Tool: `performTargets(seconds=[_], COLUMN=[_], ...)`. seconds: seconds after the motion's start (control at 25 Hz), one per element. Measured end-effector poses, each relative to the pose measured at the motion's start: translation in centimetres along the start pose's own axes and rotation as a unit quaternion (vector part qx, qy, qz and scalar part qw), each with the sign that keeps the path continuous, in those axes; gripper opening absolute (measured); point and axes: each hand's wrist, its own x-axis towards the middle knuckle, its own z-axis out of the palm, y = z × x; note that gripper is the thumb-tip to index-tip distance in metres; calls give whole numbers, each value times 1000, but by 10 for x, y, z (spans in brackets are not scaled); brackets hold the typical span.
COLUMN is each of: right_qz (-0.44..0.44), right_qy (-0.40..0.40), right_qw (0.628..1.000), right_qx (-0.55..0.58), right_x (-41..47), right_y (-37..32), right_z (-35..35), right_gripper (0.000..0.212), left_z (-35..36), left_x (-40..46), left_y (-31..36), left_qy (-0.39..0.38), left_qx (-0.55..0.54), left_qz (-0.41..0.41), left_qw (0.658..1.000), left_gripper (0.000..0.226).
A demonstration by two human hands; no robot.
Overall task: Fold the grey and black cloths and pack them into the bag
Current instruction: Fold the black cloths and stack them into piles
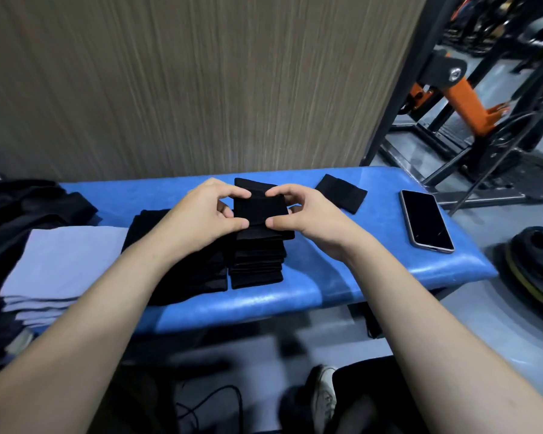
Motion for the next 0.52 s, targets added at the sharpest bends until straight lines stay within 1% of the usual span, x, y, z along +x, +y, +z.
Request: performTargets(seconds=[0.08, 0.16, 0.24, 0.28, 0.32, 0.4, 0.52], right_qz=[12, 19, 27, 34, 39, 39, 34], right_qy=[3, -2, -22, -35, -42, -40, -51], right_qw=[1000, 999, 990, 979, 968, 954, 960], right_qx=[-11, -44, -140, -197, -246, -295, -272], right_x=[3, 6, 8, 9, 10, 10, 6], right_y=[0, 4, 9, 11, 14, 16, 16], right_z=[6, 9, 11, 12, 12, 11, 8], right_gripper=[41, 38, 40, 43, 47, 52, 50], left_z=[0, 4, 10, 12, 14, 14, 15], left_x=[-1, -1, 0, 1, 1, 2, 2], left_y=[-4, -6, -9, -11, -12, -13, -12], left_qy=[-2, -5, -7, -6, -5, -4, -14], left_qx=[14, 68, 194, 242, 267, 270, 255], left_qz=[-5, -8, -3, 1, 1, 6, 17], left_qw=[1000, 998, 981, 970, 964, 963, 967], left_gripper=[40, 41, 40, 39, 37, 35, 37])
